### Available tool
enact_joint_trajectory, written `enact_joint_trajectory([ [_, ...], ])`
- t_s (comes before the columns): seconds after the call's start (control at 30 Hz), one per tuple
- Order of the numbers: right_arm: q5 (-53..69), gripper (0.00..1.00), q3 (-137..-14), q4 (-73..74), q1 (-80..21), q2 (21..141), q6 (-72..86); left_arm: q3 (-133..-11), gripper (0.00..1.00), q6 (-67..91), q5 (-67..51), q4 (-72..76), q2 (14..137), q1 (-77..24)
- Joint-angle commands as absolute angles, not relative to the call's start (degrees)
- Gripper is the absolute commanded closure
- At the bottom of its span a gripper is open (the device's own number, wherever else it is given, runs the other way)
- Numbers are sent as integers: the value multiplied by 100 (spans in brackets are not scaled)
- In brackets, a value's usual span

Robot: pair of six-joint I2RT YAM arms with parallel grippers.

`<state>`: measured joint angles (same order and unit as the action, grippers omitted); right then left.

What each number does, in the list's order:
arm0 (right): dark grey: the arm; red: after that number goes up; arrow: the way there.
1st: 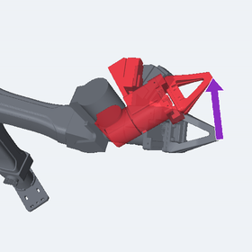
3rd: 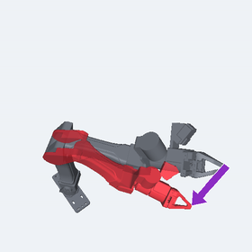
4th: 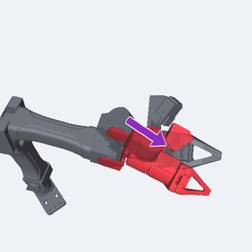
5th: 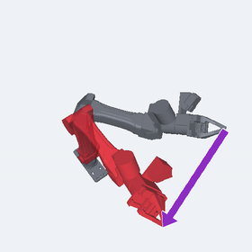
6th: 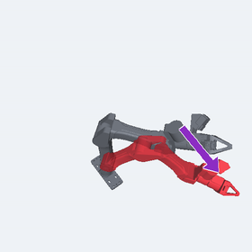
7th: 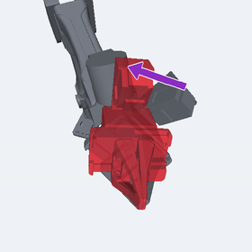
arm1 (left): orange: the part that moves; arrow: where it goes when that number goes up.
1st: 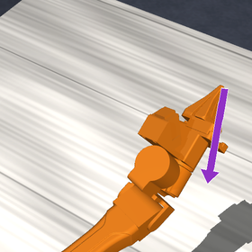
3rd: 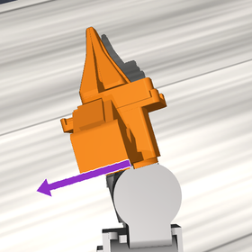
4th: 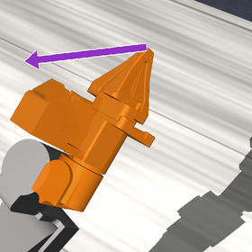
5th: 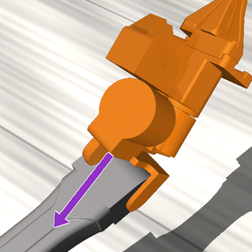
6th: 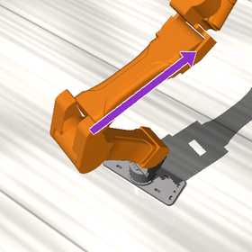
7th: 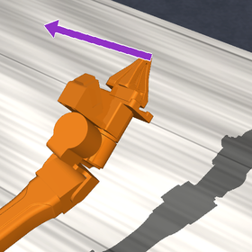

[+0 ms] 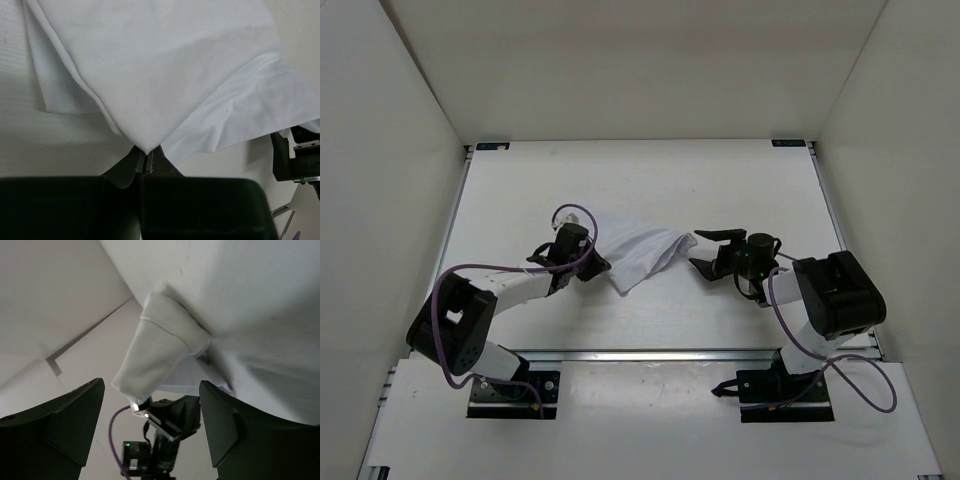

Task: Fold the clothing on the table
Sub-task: Flatten the skirt out

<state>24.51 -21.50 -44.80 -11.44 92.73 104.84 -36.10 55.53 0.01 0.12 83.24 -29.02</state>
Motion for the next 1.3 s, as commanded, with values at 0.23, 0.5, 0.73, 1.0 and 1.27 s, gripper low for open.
enact_joint_trajectory([
  [0.23,2216,30,-2435,-5133,-1388,9642,11610,-3498,100,5511,-44,123,7937,-2760],
  [0.5,2180,50,-2672,-4439,-1441,9729,11549,-3446,100,5501,-9,149,7928,-2725],
  [0.73,2329,94,-2725,-4710,-1415,9931,11513,-3402,99,5475,-9,158,7884,-2707],
  [1.0,3013,100,-3828,-3522,-915,9739,9823,-3856,100,5046,-254,9,7805,-2585],
  [1.27,3287,100,-8294,1374,-238,9807,4442,-5922,100,3614,-2186,-1782,8541,-1593],
])
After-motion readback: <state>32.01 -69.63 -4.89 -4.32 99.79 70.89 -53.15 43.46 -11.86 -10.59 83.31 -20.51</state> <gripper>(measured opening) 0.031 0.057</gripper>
